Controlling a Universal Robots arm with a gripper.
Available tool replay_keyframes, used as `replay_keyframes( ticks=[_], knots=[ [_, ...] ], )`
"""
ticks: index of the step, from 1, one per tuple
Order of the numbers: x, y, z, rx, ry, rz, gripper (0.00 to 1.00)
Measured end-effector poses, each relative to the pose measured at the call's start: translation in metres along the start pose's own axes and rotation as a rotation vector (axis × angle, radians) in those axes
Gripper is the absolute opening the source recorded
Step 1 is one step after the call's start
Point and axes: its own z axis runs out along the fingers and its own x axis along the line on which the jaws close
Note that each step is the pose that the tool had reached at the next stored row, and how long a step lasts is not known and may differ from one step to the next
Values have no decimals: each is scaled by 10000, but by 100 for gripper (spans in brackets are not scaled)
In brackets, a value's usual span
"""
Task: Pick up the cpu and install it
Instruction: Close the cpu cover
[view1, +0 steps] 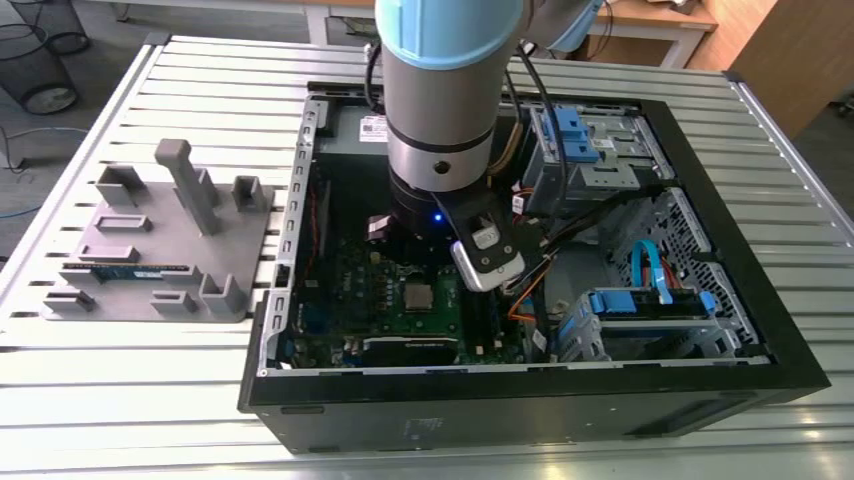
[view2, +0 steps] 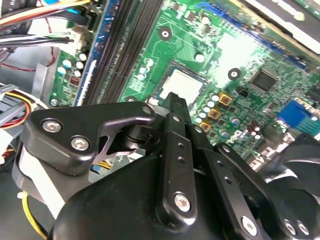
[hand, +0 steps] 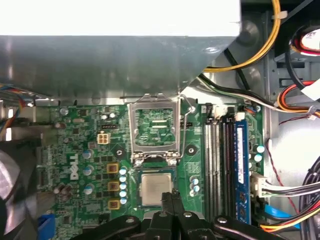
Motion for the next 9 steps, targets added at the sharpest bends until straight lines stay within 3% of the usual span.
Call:
replay_keyframes(
  ticks=[9],
  knots=[
    [-54, 10, 41, -22, 13, -375, 11]
  ],
)
